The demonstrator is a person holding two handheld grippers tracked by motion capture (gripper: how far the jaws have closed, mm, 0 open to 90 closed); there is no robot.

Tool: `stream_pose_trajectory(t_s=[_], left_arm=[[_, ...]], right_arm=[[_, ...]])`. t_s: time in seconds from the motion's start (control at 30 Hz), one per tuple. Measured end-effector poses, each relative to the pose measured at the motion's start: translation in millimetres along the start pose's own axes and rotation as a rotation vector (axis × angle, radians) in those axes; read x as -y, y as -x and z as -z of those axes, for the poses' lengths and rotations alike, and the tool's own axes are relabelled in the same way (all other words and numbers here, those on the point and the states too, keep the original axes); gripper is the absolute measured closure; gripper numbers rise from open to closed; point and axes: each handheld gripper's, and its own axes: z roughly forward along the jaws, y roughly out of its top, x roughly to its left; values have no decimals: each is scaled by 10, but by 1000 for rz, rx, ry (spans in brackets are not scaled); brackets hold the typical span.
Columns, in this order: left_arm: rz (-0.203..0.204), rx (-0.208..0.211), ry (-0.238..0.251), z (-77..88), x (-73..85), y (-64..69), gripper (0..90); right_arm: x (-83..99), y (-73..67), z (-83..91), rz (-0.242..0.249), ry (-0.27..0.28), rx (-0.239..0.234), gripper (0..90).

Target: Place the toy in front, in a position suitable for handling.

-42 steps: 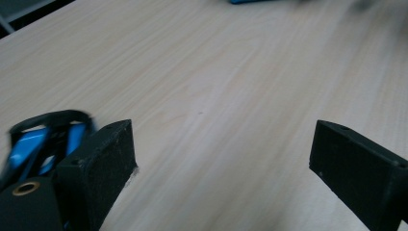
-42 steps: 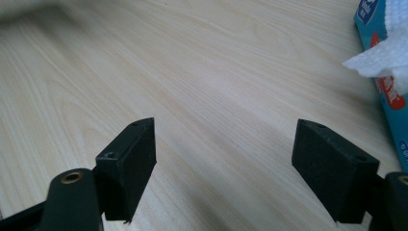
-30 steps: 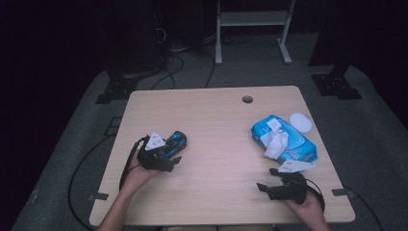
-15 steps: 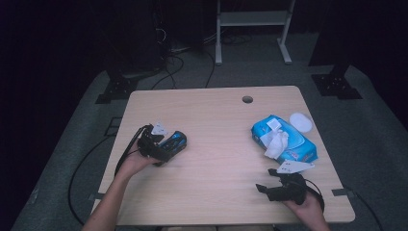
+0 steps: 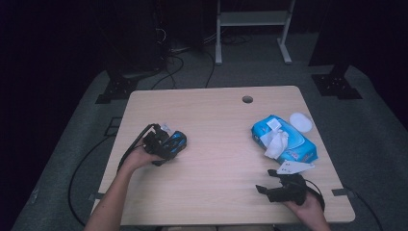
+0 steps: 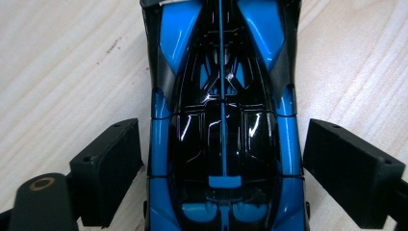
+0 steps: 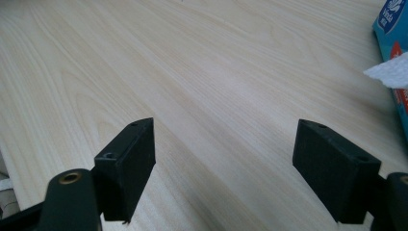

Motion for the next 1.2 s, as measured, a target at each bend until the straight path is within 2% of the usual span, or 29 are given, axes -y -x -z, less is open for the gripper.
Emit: stream_pose_trajectory(t_s=[0.1,0.2,0.33,0.53,1.2], left_arm=[[-1,8,-13,-23,-18,-1,143],[19,45,-26,-46,-46,-24,179],[32,45,-20,-22,-30,-58,255],[24,49,-35,-3,-6,-65,258],[16,63,-34,29,34,-86,260]], right_arm=[[1,0,0,1,-1,-1,220],[-1,-2,0,4,0,-1,220],[2,-4,5,6,1,-2,220],[2,3,-9,2,-5,-1,221],[11,26,-16,-6,-6,-3,220]])
